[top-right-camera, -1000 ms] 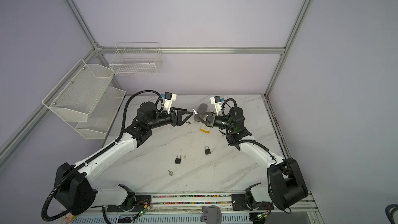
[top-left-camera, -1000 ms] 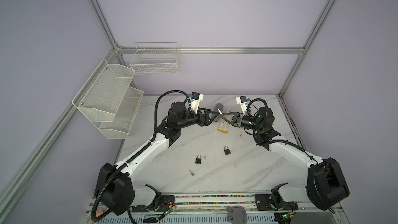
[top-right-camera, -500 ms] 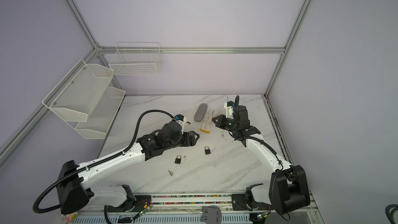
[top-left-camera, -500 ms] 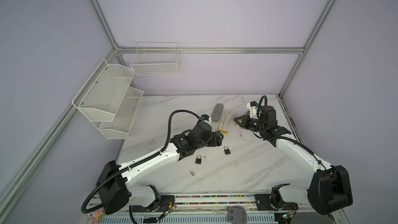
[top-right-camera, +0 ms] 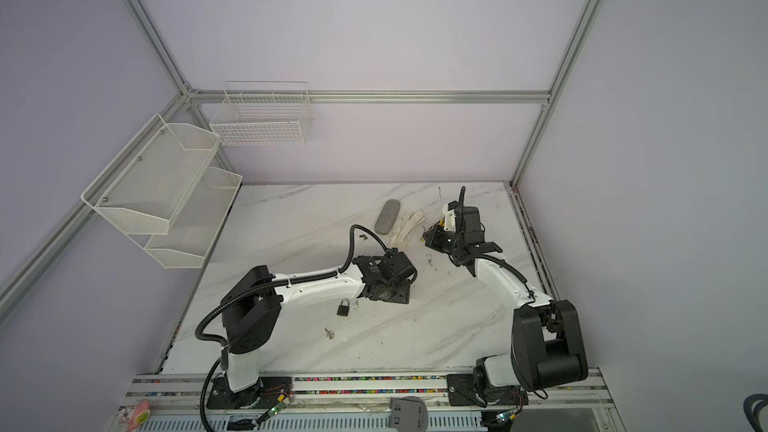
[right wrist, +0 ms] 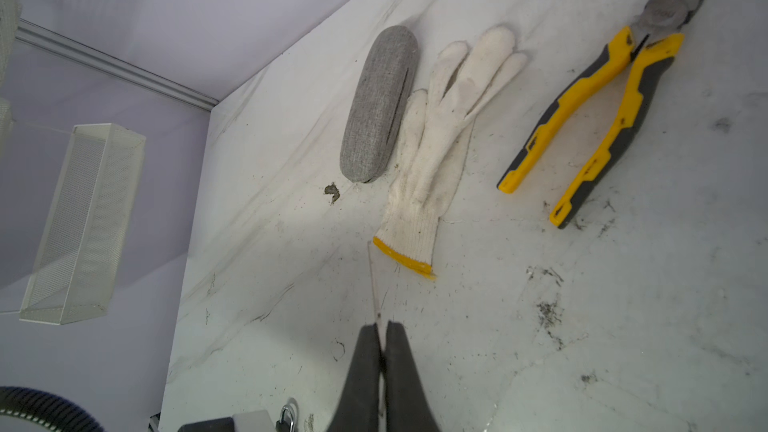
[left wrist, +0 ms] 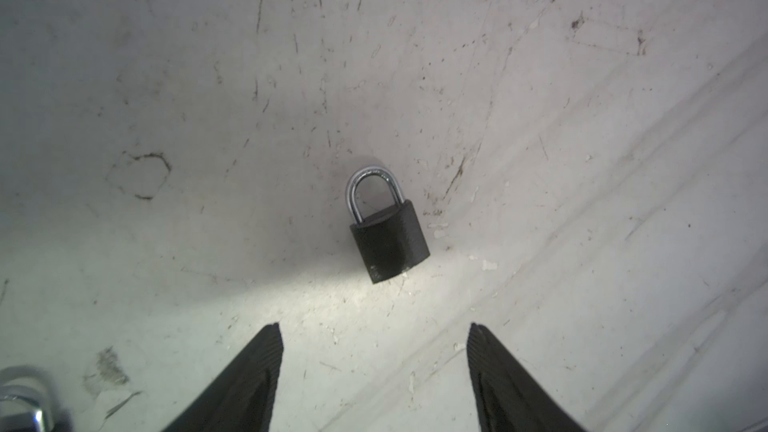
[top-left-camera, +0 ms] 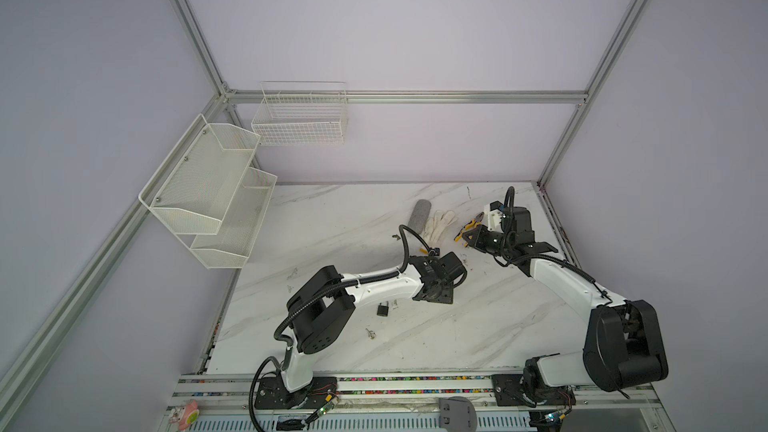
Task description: Unlock with the key
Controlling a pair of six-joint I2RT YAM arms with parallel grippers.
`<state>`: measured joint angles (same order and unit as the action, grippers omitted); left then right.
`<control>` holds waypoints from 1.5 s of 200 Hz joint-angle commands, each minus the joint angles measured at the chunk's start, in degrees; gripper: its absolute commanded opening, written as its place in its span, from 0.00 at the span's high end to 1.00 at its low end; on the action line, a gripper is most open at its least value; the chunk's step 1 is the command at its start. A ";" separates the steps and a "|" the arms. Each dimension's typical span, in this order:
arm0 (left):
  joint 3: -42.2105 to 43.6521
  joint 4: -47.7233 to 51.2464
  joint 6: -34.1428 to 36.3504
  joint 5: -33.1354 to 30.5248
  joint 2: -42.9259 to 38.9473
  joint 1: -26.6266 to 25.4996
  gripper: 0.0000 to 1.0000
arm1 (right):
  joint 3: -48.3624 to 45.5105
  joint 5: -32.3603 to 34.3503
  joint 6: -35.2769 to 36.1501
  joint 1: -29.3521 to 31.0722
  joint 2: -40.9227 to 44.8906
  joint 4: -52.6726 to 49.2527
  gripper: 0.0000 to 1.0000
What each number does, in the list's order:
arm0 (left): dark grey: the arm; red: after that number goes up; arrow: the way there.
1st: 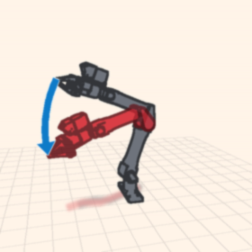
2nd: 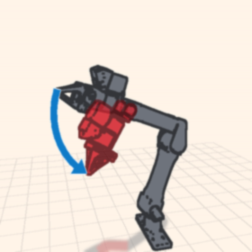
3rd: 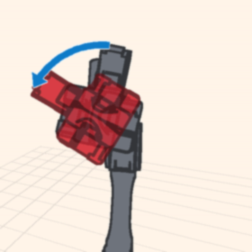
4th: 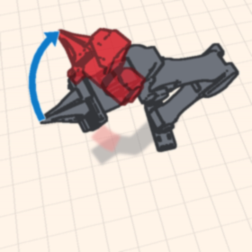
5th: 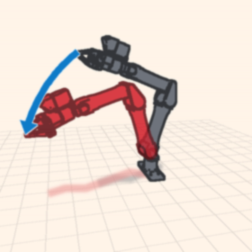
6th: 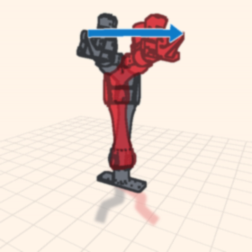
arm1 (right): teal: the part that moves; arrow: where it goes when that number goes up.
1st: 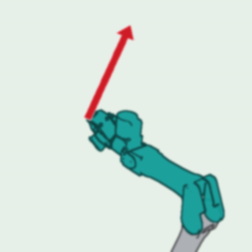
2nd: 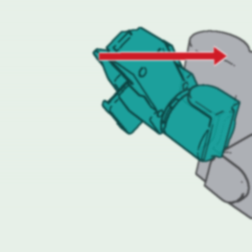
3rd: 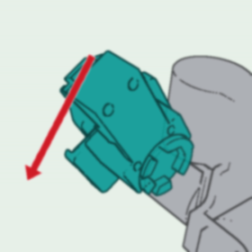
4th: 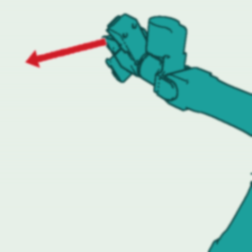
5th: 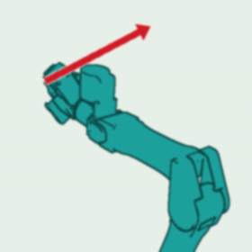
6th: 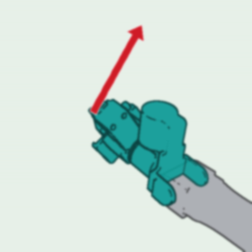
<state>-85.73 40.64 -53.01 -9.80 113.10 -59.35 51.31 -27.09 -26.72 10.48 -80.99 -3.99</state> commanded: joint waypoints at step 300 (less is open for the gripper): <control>-15.33 12.07 3.27 -1.02 13.62 1.70 0.54 | -1.74 -4.70 1.47 -2.86 -3.30 3.28 1.00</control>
<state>-99.55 52.18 -48.80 -10.26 126.54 -58.00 50.24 -30.96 -26.30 7.77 -84.44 -1.52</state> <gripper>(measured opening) 0.470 0.059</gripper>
